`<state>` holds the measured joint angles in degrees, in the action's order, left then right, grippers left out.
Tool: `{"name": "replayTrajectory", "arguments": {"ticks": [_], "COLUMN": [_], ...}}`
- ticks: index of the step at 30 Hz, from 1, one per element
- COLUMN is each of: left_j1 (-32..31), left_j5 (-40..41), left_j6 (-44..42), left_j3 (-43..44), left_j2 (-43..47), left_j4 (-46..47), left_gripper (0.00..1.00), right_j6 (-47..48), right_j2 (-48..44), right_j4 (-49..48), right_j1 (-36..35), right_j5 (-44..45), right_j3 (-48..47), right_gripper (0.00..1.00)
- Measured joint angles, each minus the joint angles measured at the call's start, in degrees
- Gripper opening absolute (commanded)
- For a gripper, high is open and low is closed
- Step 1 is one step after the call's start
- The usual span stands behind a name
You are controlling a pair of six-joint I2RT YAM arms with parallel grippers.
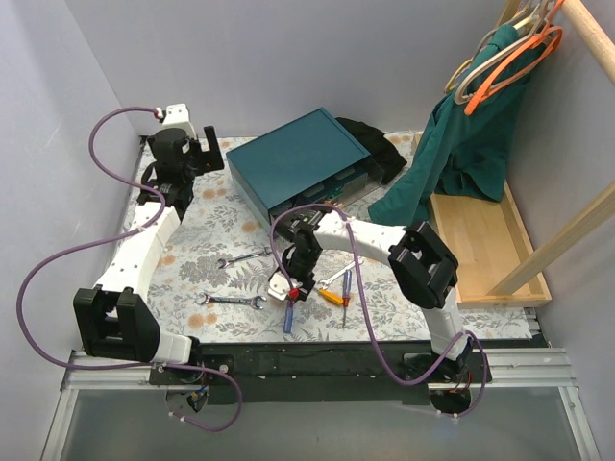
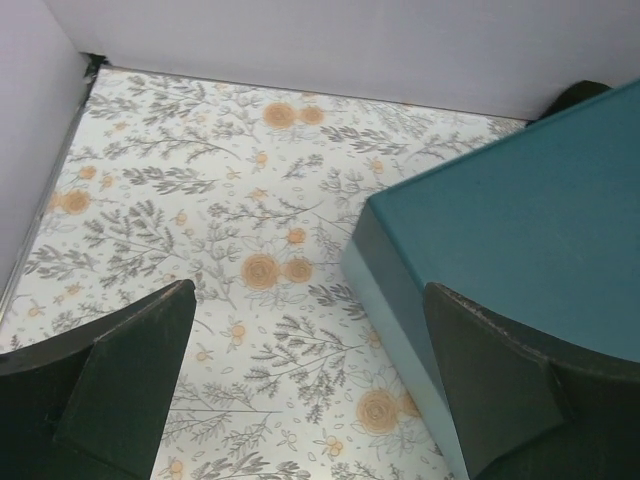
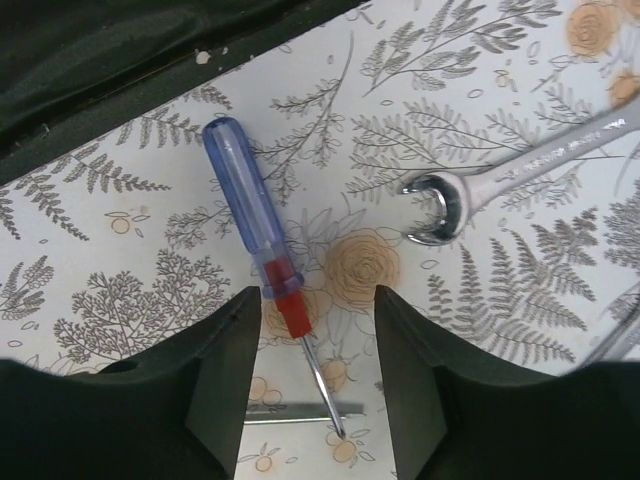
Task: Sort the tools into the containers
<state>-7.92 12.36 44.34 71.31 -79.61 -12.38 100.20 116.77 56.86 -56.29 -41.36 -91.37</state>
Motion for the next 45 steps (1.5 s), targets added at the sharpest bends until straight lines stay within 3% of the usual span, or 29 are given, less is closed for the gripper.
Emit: {"name": "replayTrajectory", "arguments": {"ticks": [10, 11, 15, 20, 27, 36, 41, 45], "left_j1": [4.0, 4.0, 4.1, 4.2, 4.2, 4.2, 4.2, 4.2], "left_j5": [-0.5, -0.7, -1.2, -1.5, -3.2, -4.0, -4.3, -5.2], "left_j6": [1.6, 1.6, 1.8, 1.7, 0.6, -0.9, -1.0, -1.3], "left_j3": [-0.2, -0.4, -1.1, -1.2, -0.4, 3.3, 3.7, 3.9], "left_j2": [0.5, 0.7, 1.2, 1.2, 1.0, -1.2, -1.8, -1.8], "left_j4": [-0.3, -0.3, -0.5, -0.9, -0.9, 1.9, 2.1, 2.1], "left_gripper": [0.98, 0.98, 0.98, 0.98, 0.98, 0.98, 0.98, 0.98], "right_j6": [4.8, 4.8, 4.8, 4.7, 2.5, -8.4, -30.2, -37.3], "right_j2": [1.7, 1.7, 1.7, 1.9, 2.7, -11.8, -19.6, -19.6], "right_j4": [-1.6, -1.8, -2.4, -0.9, 9.9, 14.6, 1.7, -8.5], "right_j1": [-1.0, -1.1, -1.7, -2.2, 3.5, 13.0, 17.7, 21.7], "right_j5": [1.3, 1.1, 0.8, 2.2, 1.0, -4.7, -8.4, -6.2], "right_j3": [7.7, 7.8, 8.2, 5.6, -12.3, -13.8, -12.5, -12.3], "right_gripper": [0.53, 0.5, 0.17, 0.02, 0.01, 0.01, 0.01, 0.01]}}
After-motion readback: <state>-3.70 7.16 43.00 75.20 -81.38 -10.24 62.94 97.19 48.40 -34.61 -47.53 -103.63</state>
